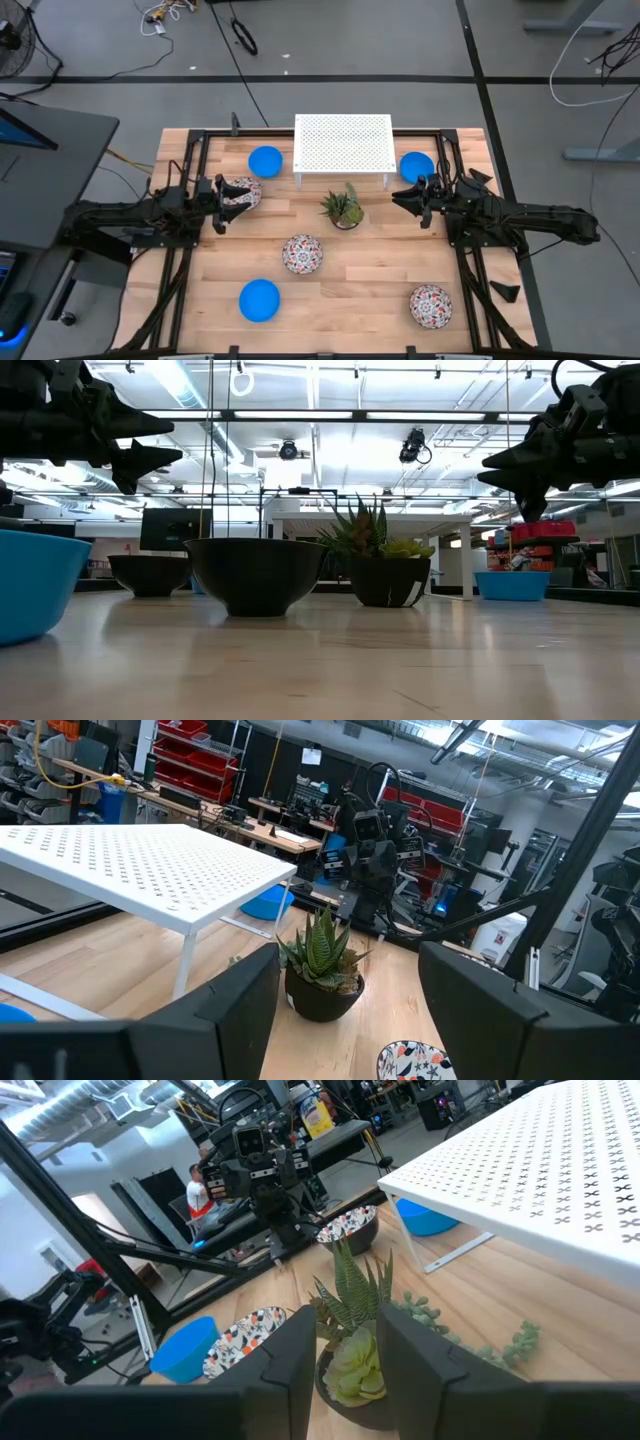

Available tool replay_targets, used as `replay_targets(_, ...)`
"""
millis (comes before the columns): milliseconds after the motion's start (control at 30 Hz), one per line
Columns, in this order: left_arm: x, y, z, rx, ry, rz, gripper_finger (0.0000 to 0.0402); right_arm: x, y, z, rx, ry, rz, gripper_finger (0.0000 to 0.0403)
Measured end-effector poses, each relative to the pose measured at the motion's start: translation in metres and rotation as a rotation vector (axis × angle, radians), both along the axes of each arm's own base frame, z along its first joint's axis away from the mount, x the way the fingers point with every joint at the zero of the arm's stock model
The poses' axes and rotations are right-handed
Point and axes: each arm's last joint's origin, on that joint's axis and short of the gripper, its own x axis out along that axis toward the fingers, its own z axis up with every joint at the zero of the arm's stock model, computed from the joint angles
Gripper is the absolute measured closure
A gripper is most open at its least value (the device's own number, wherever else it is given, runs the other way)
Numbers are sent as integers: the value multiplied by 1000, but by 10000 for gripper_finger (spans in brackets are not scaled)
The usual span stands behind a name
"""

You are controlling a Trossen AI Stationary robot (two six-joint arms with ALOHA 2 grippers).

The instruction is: Pick & Place Mini bowls

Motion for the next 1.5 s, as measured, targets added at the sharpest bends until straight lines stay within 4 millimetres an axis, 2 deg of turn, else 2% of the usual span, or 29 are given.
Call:
replay_targets(700,0,0,0,0,-1,0,156,0,-1,3,-37,-32,-37,291)
replay_targets(933,0,0,0,0,0,0,156,0,-1,5,174,-64,-40,283)
replay_targets(1100,0,0,0,0,-1,1,156,-1,0,31,207,-78,-16,245)
replay_targets(1267,0,0,0,0,-1,0,156,-7,1,72,119,-13,-31,206)
replay_targets(1500,0,0,0,0,-1,0,156,-20,0,124,91,132,-175,195)
